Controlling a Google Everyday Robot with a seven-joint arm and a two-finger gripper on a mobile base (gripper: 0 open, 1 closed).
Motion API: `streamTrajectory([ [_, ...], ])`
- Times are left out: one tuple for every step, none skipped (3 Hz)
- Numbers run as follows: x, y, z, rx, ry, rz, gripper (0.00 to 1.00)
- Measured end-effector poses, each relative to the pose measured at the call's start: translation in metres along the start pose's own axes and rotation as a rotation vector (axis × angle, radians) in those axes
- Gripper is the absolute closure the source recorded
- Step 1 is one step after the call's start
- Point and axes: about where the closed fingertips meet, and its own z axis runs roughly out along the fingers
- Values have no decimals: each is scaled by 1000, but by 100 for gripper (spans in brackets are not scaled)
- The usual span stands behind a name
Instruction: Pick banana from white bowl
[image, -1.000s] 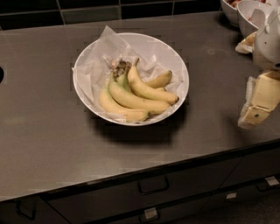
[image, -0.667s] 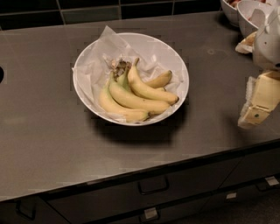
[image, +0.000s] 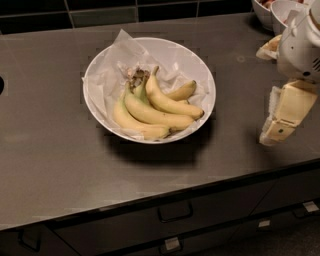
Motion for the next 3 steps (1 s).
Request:
streamTrajectory([
  [-29,6,13,-16,-96,-35,0],
  [-29,6,13,-16,-96,-35,0],
  [-39,7,18,-24,-108,-48,0],
])
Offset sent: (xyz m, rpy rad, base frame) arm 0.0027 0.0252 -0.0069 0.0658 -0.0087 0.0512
